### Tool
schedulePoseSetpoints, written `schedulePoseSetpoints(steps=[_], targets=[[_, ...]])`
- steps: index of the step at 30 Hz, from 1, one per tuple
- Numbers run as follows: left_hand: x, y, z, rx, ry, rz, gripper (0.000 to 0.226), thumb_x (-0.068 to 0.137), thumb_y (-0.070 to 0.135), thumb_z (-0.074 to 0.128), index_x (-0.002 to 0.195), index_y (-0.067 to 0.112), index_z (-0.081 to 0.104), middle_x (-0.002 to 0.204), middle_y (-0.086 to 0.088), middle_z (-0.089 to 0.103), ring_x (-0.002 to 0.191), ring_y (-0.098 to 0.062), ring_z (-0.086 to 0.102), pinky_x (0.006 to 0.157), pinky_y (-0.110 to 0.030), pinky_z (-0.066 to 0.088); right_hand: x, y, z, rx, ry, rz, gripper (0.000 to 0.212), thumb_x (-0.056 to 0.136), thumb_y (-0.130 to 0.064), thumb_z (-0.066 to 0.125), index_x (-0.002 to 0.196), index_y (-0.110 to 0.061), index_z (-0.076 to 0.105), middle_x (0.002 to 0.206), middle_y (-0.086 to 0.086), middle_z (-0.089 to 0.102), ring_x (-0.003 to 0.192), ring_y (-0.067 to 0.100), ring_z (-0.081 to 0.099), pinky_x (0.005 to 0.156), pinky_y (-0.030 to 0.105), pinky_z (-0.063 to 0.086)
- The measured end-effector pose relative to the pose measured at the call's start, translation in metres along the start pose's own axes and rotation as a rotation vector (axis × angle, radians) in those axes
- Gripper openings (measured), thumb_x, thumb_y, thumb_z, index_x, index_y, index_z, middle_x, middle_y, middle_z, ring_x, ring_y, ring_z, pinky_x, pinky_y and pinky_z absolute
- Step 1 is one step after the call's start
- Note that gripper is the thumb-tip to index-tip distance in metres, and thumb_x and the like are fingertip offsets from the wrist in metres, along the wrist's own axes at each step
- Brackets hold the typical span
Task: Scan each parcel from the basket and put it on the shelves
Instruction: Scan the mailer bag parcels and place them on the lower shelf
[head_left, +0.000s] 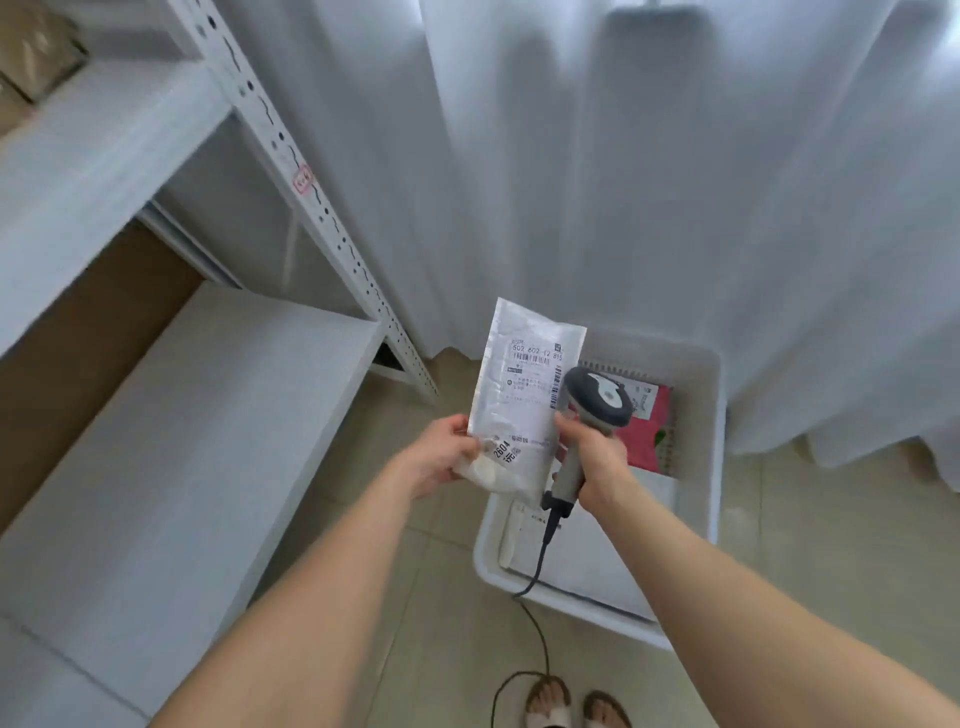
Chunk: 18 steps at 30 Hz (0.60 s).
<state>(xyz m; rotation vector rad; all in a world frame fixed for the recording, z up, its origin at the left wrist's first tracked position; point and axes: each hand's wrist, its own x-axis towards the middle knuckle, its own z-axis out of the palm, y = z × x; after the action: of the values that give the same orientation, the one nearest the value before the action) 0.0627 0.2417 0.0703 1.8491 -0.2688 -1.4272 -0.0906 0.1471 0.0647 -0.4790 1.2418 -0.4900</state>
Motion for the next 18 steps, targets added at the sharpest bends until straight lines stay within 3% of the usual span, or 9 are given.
schedulePoseSetpoints(steps=[2,5,7,9,12,16,18], targets=[[-0.025,0.012,-0.007,0.014,-0.041,0.014,0.043,0.085,-0.016,0.044,0.111,0.015,0.058,0.09,-0.004,0.068,0.074,-0.014,0.066,0.053,-0.026,0.054,-0.022,-0.005,0.012,-0.026,0.022,-0.039,0.038,0.08,0.008,0.07,0.117,-0.001,0.062,0.102,0.012,0.067,0.085,0.024,0.063,0.084,0.039,0.052],[-0.054,0.026,-0.014,-0.011,-0.077,0.031,0.05,0.081,-0.016,0.039,0.115,0.015,0.057,0.1,-0.007,0.068,0.082,-0.018,0.065,0.068,-0.031,0.055,-0.051,-0.009,0.024,-0.055,0.059,-0.112,0.04,0.078,0.017,0.066,0.115,0.002,0.061,0.098,0.01,0.064,0.085,0.021,0.061,0.082,0.033,0.049],[-0.07,0.03,-0.016,-0.098,-0.15,0.01,0.047,0.082,-0.009,0.045,0.12,0.015,0.057,0.106,-0.008,0.068,0.09,-0.024,0.065,0.079,-0.038,0.055,-0.067,-0.011,0.026,-0.061,0.059,-0.146,0.039,0.077,0.019,0.064,0.11,-0.001,0.061,0.089,0.006,0.063,0.08,0.017,0.059,0.071,0.026,0.05],[-0.086,0.034,-0.017,-0.144,-0.191,-0.015,0.034,0.087,0.006,0.058,0.12,0.015,0.059,0.105,-0.008,0.071,0.09,-0.024,0.068,0.077,-0.039,0.057,-0.081,-0.013,0.026,-0.082,0.036,-0.155,0.033,0.076,0.02,0.063,0.101,-0.002,0.059,0.079,0.004,0.061,0.076,0.018,0.059,0.066,0.025,0.05],[-0.104,0.038,-0.015,-0.095,-0.075,0.0,0.033,0.084,0.015,0.07,0.116,0.011,0.062,0.102,-0.01,0.073,0.088,-0.023,0.071,0.075,-0.038,0.057,-0.098,-0.015,0.021,-0.157,-0.038,-0.163,0.026,0.076,0.02,0.062,0.093,0.0,0.06,0.084,0.01,0.062,0.083,0.026,0.059,0.078,0.038,0.052],[-0.12,0.038,-0.008,-0.051,0.157,0.078,0.038,0.082,0.006,0.071,0.119,0.004,0.061,0.109,-0.015,0.07,0.095,-0.028,0.069,0.086,-0.045,0.055,-0.118,-0.025,0.015,-0.229,-0.058,-0.151,0.02,0.079,0.011,0.064,0.091,-0.004,0.059,0.078,0.009,0.056,0.068,0.018,0.051,0.07,0.033,0.046],[-0.127,0.037,-0.005,-0.032,0.28,0.102,0.036,0.086,0.004,0.067,0.121,0.002,0.06,0.114,-0.016,0.068,0.096,-0.028,0.067,0.086,-0.042,0.053,-0.127,-0.03,0.012,-0.215,-0.109,-0.121,0.016,0.082,0.005,0.065,0.092,-0.005,0.059,0.077,0.01,0.056,0.063,0.017,0.051,0.068,0.034,0.045]])
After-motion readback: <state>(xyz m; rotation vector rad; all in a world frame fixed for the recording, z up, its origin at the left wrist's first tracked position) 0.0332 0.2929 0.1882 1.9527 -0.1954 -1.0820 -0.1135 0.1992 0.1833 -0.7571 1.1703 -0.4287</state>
